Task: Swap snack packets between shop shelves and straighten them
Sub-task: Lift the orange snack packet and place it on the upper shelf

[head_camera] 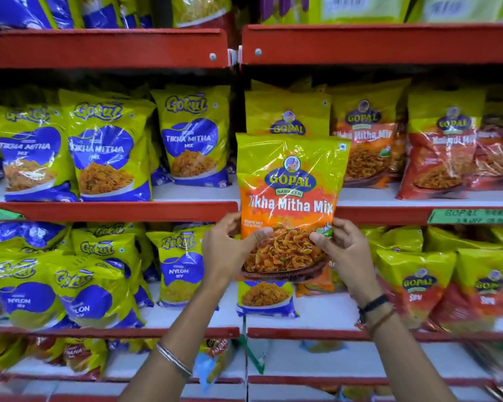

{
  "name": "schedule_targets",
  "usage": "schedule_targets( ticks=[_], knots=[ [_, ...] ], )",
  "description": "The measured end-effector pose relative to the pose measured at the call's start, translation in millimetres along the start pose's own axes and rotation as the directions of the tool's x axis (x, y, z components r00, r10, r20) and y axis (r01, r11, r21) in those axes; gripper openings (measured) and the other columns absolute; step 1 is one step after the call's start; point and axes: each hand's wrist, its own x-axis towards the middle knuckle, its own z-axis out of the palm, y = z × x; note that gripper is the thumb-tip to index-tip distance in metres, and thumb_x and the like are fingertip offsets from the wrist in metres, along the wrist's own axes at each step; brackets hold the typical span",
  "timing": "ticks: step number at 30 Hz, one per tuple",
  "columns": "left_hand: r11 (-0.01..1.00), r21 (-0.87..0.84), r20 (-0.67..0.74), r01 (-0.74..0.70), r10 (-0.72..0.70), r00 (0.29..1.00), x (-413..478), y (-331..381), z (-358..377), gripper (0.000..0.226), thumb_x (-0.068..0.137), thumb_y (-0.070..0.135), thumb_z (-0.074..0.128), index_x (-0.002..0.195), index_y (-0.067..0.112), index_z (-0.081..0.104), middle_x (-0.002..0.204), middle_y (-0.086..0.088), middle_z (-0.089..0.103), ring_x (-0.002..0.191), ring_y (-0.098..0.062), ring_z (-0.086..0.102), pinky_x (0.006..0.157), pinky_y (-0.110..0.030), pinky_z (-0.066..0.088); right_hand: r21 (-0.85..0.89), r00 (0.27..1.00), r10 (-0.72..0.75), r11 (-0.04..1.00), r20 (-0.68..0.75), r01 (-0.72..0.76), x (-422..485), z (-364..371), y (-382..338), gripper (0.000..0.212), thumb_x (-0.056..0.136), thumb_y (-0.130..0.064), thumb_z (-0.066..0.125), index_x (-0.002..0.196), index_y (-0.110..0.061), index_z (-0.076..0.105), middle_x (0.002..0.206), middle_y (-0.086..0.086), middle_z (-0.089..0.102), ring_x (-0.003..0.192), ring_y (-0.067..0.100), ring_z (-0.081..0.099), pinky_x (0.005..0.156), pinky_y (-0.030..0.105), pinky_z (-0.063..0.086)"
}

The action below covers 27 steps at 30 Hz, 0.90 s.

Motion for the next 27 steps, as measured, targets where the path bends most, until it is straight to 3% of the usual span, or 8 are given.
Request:
schedule_targets(
  ticks=[5, 8, 14, 17, 20, 22, 25, 27],
  knots=[
    [0.998, 0.029, 0.026, 0.047, -0.048, 0.999, -18.4, -4.9, 22.6, 0.058, 0.053, 0.062, 0.076, 0.099, 0.028, 0.068, 0.093, 0.006, 0.076, 0.085, -0.007, 0.071, 0.079, -0.041, 0.059, -0.022, 1.000, 0.026, 0.999, -0.010, -0.026, -8.9, -23.4, 14.6, 0.068, 0.055, -0.046, 0.077, 0.111, -0.012, 0.058, 0.109, 0.012, 0.070, 0.102, 0.023, 0.066, 0.093, 0.046, 0.053],
    [0.997, 0.056, 0.016, 0.052, -0.053, 0.998, -23.0, -1.9, 34.0, 0.062, 0.052, 0.064, 0.075, 0.103, 0.029, 0.067, 0.095, 0.007, 0.075, 0.087, -0.006, 0.070, 0.081, -0.041, 0.059, -0.011, 0.999, 0.033, 0.999, -0.013, -0.033, -9.9, -32.3, 15.8, 0.066, 0.057, -0.041, 0.075, 0.112, -0.011, 0.057, 0.109, 0.010, 0.071, 0.099, 0.019, 0.067, 0.091, 0.041, 0.053],
    [0.997, 0.065, 0.031, 0.028, -0.030, 0.999, -12.7, 12.1, 59.4, 0.043, 0.059, 0.050, 0.082, 0.095, 0.033, 0.066, 0.087, 0.016, 0.071, 0.085, -0.001, 0.068, 0.081, -0.036, 0.059, 0.010, 0.999, 0.002, 1.000, -0.041, -0.002, 3.6, -56.5, 12.4, 0.063, 0.057, -0.040, 0.077, 0.111, -0.012, 0.058, 0.105, 0.010, 0.071, 0.098, 0.022, 0.067, 0.090, 0.043, 0.053],
    [0.998, 0.039, 0.034, -0.041, 0.040, 0.999, 0.6, 33.2, 79.9, 0.046, 0.059, 0.048, 0.082, 0.098, 0.031, 0.065, 0.091, 0.010, 0.072, 0.086, -0.004, 0.069, 0.081, -0.034, 0.058, 0.025, 0.996, -0.054, 0.998, -0.065, 0.055, 21.9, -76.0, -3.0, 0.059, 0.059, -0.033, 0.075, 0.111, -0.010, 0.058, 0.101, 0.008, 0.071, 0.092, 0.017, 0.068, 0.083, 0.034, 0.054],
    [0.996, -0.009, 0.055, -0.092, 0.093, 0.994, 18.8, 58.2, 104.9, 0.048, 0.061, 0.045, 0.082, 0.100, 0.034, 0.056, 0.094, 0.009, 0.071, 0.087, -0.008, 0.069, 0.076, -0.039, 0.059, 0.014, 0.986, -0.139, 0.990, -0.092, 0.140, 47.2, -100.3, -23.6, 0.042, 0.064, -0.026, 0.074, 0.102, -0.022, 0.057, 0.096, 0.001, 0.070, 0.085, 0.004, 0.067, 0.076, 0.018, 0.054],
    [0.990, -0.067, 0.061, -0.127, 0.131, 0.990, 31.8, 72.1, 125.0, 0.051, 0.062, 0.043, 0.082, 0.104, 0.031, 0.056, 0.093, 0.013, 0.070, 0.084, 0.001, 0.067, 0.073, -0.043, 0.060, -0.015, 0.969, -0.215, 0.977, -0.125, 0.215, 65.7, -116.2, -36.0, 0.035, 0.072, -0.013, 0.072, 0.098, -0.025, 0.051, 0.093, -0.003, 0.066, 0.080, -0.006, 0.064, 0.072, 0.012, 0.051],
    [0.976, -0.116, 0.055, -0.182, 0.190, 0.980, 49.2, 84.6, 157.5, 0.062, 0.068, 0.032, 0.081, 0.120, 0.019, 0.052, 0.096, 0.019, 0.061, 0.081, 0.025, 0.054, 0.081, -0.009, 0.051, -0.089, 0.938, -0.308, 0.951, -0.160, 0.297, 94.1, -138.7, -43.2, 0.037, 0.079, 0.001, 0.065, 0.104, -0.017, 0.044, 0.088, -0.008, 0.058, 0.077, -0.013, 0.060, 0.071, 0.009, 0.048],
    [0.972, -0.134, 0.068, -0.191, 0.202, 0.977, 59.0, 86.0, 178.4, 0.065, 0.071, 0.030, 0.079, 0.125, 0.016, 0.046, 0.104, 0.012, 0.061, 0.088, 0.025, 0.053, 0.081, -0.003, 0.045, -0.118, 0.934, -0.325, 0.943, -0.148, 0.310, 111.4, -151.0, -40.0, 0.039, 0.081, -0.002, 0.065, 0.102, -0.027, 0.043, 0.087, -0.011, 0.053, 0.080, -0.011, 0.058, 0.075, 0.012, 0.048]
  ],
)
